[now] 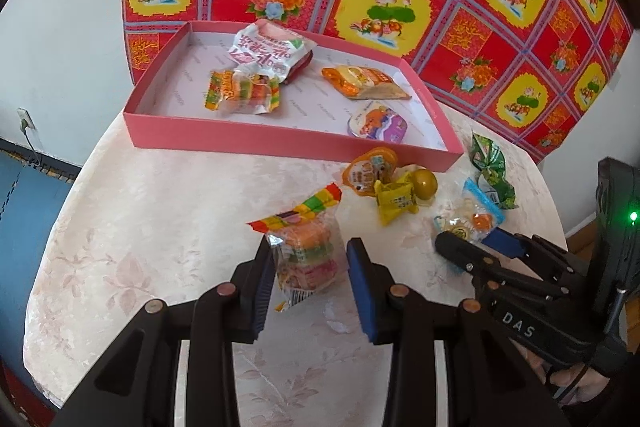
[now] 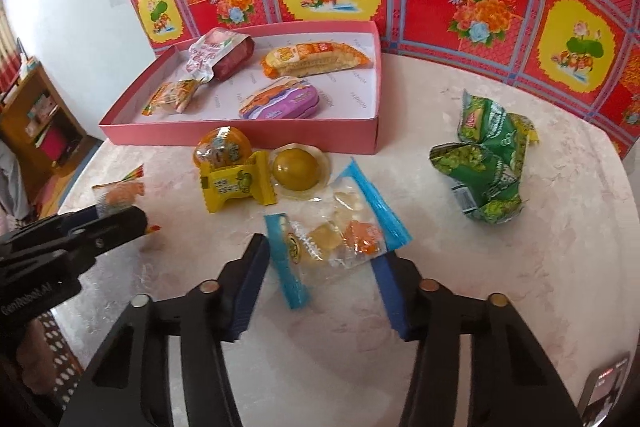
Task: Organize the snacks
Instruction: 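Lift the rainbow-topped pack with the left gripper while the right gripper lifts the clear bag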
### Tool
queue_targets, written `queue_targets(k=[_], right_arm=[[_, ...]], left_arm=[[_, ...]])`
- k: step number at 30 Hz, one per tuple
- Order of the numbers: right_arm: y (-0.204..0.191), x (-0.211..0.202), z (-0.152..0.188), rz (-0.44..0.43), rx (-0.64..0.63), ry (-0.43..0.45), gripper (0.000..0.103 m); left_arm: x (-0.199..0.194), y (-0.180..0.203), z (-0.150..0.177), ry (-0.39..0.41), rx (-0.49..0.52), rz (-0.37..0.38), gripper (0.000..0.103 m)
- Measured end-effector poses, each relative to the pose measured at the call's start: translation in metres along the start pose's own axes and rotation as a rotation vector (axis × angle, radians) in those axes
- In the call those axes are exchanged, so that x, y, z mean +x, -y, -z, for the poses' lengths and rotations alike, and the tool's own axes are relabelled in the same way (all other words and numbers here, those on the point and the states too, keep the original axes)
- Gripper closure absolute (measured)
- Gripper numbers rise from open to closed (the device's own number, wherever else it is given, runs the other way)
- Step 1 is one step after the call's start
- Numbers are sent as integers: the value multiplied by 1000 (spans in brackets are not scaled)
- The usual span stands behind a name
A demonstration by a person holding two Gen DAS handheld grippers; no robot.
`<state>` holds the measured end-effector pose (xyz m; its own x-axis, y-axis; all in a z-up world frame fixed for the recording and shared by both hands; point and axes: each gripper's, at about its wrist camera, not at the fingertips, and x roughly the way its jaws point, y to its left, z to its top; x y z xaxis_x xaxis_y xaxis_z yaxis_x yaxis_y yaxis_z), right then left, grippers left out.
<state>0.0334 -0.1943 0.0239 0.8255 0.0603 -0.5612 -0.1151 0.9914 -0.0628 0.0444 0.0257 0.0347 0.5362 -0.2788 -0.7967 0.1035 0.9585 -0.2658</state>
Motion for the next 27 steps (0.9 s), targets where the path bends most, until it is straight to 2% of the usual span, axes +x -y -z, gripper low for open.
queue_targets(k=[13, 15, 18, 27], right_arm=[[-1, 0, 4, 35, -46, 33, 66], [2, 0, 3, 39, -36, 35, 74], [9, -1, 3, 16, -4, 36, 79], [12, -4, 4, -21, 23, 40, 83]], left_arm=[[-3, -3, 1, 6, -11, -32, 66], [-4, -4, 1, 9, -15, -37, 66], [-7, -3, 0, 17, -16, -41, 66], [-11, -2, 0, 36, -13, -48, 66]])
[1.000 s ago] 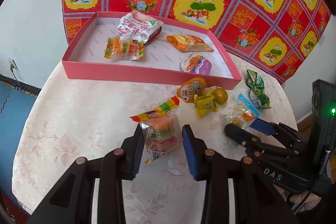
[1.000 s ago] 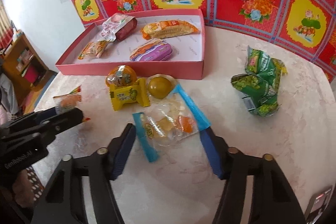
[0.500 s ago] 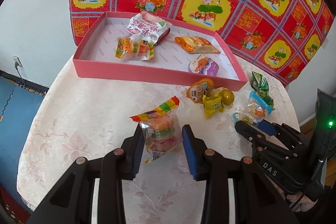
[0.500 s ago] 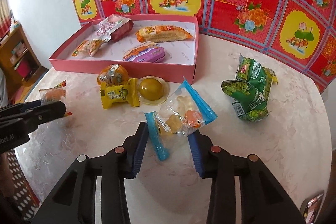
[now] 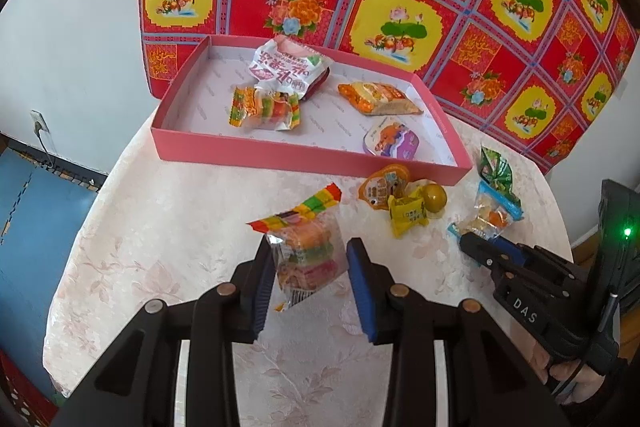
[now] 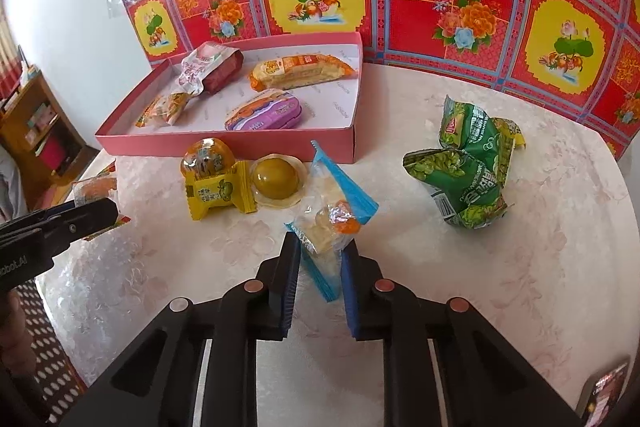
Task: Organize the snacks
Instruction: 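Lift the rainbow-topped pack with the left gripper while the right gripper lifts the clear bag, then carry the rainbow pack over the tray with the left gripper while the right carries the clear bag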
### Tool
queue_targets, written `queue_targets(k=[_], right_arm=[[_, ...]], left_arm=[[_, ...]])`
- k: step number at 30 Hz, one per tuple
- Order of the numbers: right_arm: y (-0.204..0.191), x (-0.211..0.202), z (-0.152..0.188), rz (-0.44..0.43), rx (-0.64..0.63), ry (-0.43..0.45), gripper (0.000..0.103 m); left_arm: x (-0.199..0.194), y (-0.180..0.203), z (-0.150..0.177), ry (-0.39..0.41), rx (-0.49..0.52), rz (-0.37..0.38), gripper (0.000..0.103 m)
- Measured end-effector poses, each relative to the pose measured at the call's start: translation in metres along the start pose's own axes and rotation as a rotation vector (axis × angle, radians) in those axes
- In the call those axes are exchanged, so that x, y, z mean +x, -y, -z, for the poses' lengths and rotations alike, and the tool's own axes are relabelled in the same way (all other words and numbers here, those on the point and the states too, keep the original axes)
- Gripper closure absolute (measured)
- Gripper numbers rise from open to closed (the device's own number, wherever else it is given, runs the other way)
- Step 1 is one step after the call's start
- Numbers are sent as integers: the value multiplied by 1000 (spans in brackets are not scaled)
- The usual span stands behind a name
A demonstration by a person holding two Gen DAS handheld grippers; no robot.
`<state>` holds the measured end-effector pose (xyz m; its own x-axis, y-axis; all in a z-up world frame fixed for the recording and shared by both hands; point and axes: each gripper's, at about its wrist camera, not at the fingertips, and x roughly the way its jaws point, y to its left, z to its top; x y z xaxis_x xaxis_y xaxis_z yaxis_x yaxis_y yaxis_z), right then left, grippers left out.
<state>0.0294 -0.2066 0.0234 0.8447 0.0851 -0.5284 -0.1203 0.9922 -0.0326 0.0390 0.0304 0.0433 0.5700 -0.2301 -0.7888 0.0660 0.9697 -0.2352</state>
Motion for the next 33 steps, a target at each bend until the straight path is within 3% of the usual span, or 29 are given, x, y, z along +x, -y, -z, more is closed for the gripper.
queue_targets(k=[3, 33], right_arm=[[0, -2, 0, -8, 0, 7, 90], [-3, -20, -12, -72, 0, 81, 90]], left_arm=[[-1, -1, 0, 6, -3, -3, 66], [-6, -6, -20, 44, -10, -6, 66]])
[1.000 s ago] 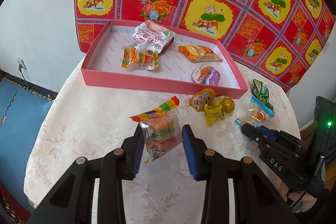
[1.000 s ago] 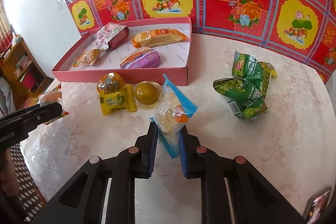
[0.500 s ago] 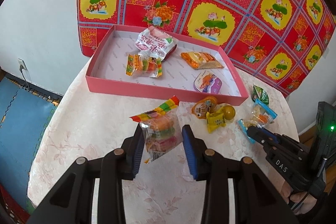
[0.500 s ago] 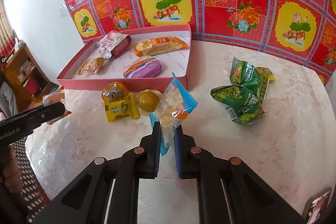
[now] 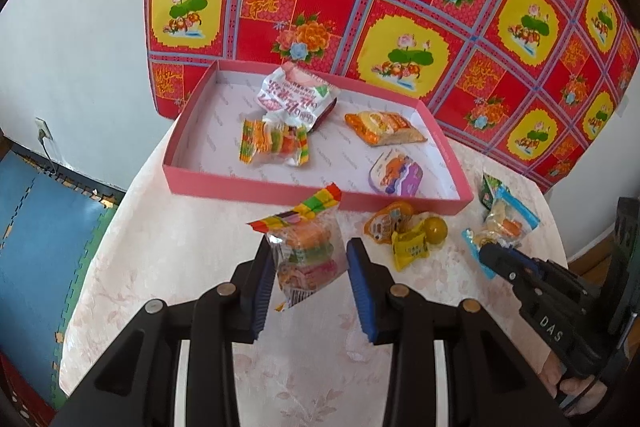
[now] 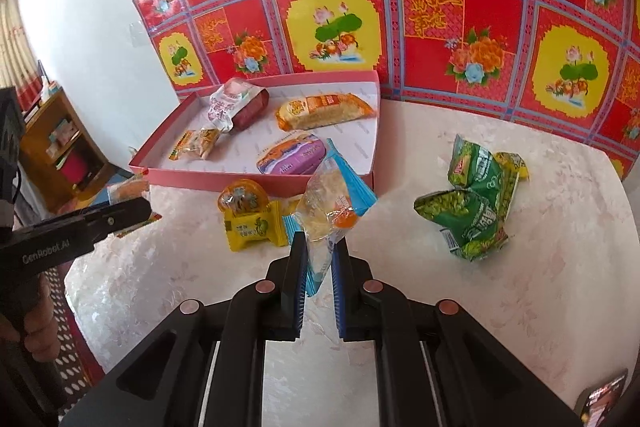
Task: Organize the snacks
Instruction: 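Carry the rainbow pack over the tray with the left gripper while the right carries the clear bag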
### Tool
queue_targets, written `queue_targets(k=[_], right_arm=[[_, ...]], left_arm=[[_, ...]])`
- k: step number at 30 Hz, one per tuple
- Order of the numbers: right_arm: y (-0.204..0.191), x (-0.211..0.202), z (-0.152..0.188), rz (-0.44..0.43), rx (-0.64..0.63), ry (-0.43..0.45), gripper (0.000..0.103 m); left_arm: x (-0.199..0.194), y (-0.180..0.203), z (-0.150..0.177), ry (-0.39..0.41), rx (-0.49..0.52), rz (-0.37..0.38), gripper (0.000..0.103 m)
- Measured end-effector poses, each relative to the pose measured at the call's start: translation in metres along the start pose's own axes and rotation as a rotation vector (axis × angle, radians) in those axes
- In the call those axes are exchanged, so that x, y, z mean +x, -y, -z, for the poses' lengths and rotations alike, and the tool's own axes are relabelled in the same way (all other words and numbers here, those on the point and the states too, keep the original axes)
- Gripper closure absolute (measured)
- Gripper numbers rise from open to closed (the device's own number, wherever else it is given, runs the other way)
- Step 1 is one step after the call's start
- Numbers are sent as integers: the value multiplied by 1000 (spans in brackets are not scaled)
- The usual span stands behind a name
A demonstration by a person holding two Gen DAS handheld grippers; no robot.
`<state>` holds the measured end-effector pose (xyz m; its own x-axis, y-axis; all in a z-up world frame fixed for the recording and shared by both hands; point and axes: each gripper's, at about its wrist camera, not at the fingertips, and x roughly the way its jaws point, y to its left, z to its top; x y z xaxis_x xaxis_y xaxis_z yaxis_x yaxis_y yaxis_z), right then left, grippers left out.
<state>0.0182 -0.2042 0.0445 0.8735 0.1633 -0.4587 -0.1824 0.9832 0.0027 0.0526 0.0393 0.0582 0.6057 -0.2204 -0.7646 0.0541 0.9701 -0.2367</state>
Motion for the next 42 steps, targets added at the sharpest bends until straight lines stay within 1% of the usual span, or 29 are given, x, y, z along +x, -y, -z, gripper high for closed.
queue_targets(k=[9, 22, 27, 33, 38, 42], right_arm=[[-1, 2, -14, -4, -10, 22, 90], [-6, 17, -41, 0, -37, 23, 90], [-7, 30, -49, 2, -47, 10, 90], [-3, 47, -58, 15, -46, -3, 90], [3, 64, -64, 22, -33, -16, 90], [6, 75, -66, 22, -27, -24, 90]], left_arm=[[3, 6, -24, 29, 27, -3, 66], [33, 11, -45, 25, 51, -16, 66], [49, 12, -51, 12, 56, -24, 66], [68, 17, -62, 1, 87, -41, 66], [81, 18, -70, 13, 116, -67, 66], [90, 17, -75, 14, 117, -65, 67]])
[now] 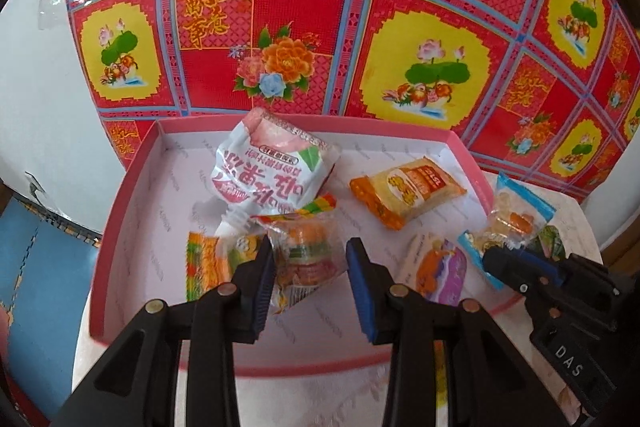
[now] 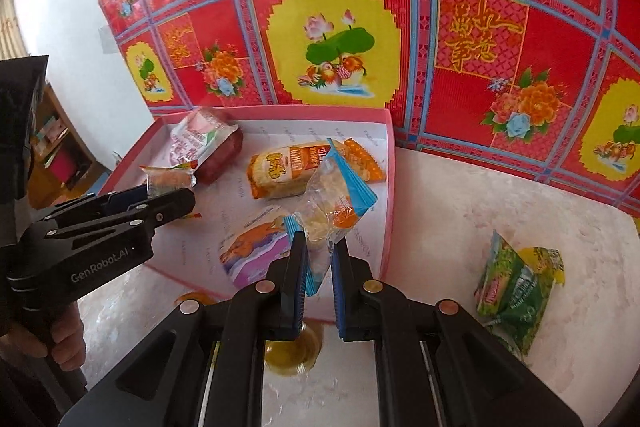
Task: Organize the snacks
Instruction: 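Carry the rainbow pack over the tray with the left gripper while the right carries the clear bag, then open both grippers to drop the two packs into the tray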
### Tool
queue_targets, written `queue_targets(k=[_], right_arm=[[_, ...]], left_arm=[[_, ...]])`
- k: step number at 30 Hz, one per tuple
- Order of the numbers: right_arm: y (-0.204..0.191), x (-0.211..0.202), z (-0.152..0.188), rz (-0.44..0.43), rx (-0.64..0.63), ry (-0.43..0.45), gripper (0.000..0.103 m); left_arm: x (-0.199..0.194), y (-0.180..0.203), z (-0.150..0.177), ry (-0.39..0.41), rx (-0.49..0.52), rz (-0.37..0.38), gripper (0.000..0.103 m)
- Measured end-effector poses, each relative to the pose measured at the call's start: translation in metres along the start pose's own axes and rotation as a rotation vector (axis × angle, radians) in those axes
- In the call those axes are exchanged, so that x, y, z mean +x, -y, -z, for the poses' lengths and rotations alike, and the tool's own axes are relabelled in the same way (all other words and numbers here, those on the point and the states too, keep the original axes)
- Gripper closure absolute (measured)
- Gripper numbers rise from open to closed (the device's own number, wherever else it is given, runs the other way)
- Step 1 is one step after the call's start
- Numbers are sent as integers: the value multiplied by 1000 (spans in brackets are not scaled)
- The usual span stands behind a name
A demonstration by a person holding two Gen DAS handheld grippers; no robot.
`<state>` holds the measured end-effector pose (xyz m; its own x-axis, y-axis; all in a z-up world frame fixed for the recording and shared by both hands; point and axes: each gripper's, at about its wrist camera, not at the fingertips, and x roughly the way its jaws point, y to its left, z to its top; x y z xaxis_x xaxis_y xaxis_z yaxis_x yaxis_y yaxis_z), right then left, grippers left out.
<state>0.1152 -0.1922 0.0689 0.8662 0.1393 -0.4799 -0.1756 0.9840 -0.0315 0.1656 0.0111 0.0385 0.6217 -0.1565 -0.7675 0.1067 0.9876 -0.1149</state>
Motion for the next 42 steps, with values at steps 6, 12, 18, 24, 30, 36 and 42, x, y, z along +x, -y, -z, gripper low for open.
queue_targets(k=[6, 12, 18, 24, 30, 36, 42], right_arm=[[3, 16, -4, -6, 11, -16, 90], [9, 19, -7, -11, 26, -4, 90], [0, 23, -7, -12, -17, -4, 90], [-3, 25, -6, -13, -29, -12, 90], [-2, 20, -6, -38, -3, -12, 80], [-3, 4, -5, -55, 22, 29, 65], [2, -14, -4, -81, 54, 80, 51]], left_arm=[[16, 0, -6, -1, 2, -8, 67], [28, -7, -9, -7, -29, -6, 66], [32, -7, -9, 0, -32, -11, 66], [28, -4, -7, -21, -29, -23, 64], [21, -7, -14, -35, -70, -18, 57], [8, -8, -15, -35, -68, -15, 53], [-11, -4, -6, -27, -62, -44, 44]])
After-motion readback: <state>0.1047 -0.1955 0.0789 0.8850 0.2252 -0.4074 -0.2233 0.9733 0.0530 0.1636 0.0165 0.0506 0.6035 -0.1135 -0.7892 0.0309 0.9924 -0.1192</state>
